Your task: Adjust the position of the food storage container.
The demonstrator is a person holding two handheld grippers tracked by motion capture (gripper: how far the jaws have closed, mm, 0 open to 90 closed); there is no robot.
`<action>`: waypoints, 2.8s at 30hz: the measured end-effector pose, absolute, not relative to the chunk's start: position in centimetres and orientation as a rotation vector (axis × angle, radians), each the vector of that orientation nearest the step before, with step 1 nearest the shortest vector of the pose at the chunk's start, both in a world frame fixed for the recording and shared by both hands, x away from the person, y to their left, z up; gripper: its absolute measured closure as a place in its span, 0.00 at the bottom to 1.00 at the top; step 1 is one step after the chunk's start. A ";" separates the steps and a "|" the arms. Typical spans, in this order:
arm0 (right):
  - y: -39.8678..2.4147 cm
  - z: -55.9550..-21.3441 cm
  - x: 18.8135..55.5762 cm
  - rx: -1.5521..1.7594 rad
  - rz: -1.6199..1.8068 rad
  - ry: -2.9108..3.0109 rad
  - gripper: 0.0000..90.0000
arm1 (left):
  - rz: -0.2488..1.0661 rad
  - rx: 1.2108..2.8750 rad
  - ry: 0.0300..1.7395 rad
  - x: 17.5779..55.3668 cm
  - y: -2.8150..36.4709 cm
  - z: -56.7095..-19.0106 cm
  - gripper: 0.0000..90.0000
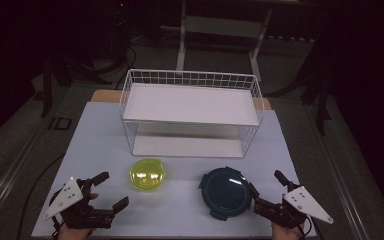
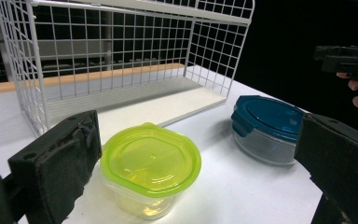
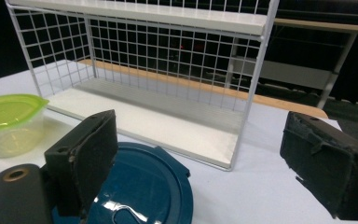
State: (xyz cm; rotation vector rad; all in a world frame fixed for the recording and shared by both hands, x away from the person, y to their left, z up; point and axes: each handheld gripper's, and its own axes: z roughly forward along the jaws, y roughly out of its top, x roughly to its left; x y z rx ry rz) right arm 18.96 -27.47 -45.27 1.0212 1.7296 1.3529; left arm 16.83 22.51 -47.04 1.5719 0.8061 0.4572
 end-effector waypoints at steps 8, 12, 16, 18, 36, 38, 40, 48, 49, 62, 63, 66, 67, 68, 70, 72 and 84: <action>-27.2 -44.9 18.7 1.009 1.364 1.725 0.12 | 0.455 1.568 0.799 16.7 22.6 -46.9 0.00; -27.1 -44.6 18.6 1.008 1.375 1.727 0.12 | 0.452 1.570 0.794 16.7 22.5 -46.9 0.00; -26.9 -44.1 18.6 0.999 1.386 1.759 0.12 | 0.449 1.574 0.784 16.7 22.4 -46.8 0.00; -26.9 -43.9 18.6 0.997 1.386 1.788 0.12 | 0.444 1.573 0.779 16.7 22.4 -46.8 0.00; -27.8 -45.4 17.2 1.041 1.292 2.162 0.71 | 0.427 1.582 0.765 17.0 21.8 -46.9 0.00; -27.9 -46.2 17.0 1.067 1.261 2.196 0.79 | 0.425 1.582 0.764 17.1 21.8 -46.9 0.00; -27.9 -46.9 16.9 1.081 1.237 2.231 0.87 | 0.427 1.585 0.763 17.1 21.7 -46.9 0.00; -27.7 -48.6 17.1 1.107 1.156 2.345 1.00 | 0.421 1.591 0.765 17.3 21.6 -47.0 0.00; -27.7 -48.9 17.2 1.115 1.134 2.352 1.00 | 0.420 1.593 0.766 17.3 21.6 -47.0 0.00; -28.3 -49.1 18.2 1.145 1.116 2.330 1.00 | 0.415 1.598 0.762 17.4 21.4 -47.1 0.00; -28.4 -49.1 18.4 1.151 1.118 2.328 1.00 | 0.415 1.598 0.762 17.4 21.4 -47.1 0.00; -28.6 -49.1 18.9 1.158 1.107 2.314 1.00 | 0.413 1.596 0.766 17.5 21.4 -47.1 0.00; -28.7 -49.1 19.0 1.157 1.104 2.315 1.00 | 0.413 1.596 0.767 17.5 21.4 -47.2 0.00; -28.8 -49.1 19.2 1.161 1.104 2.310 1.00 | 0.413 1.596 0.767 17.5 21.4 -47.2 0.00; -29.0 -49.1 19.6 1.162 1.101 2.306 1.00 | 0.413 1.596 0.767 17.5 21.4 -47.2 0.00; -29.1 -49.1 19.8 1.162 1.098 2.303 1.00 | 0.413 1.597 0.766 17.5 21.4 -47.2 0.00; -29.7 -48.8 20.9 1.199 1.116 2.270 1.00 | 0.409 1.610 0.764 17.5 21.3 -47.3 0.00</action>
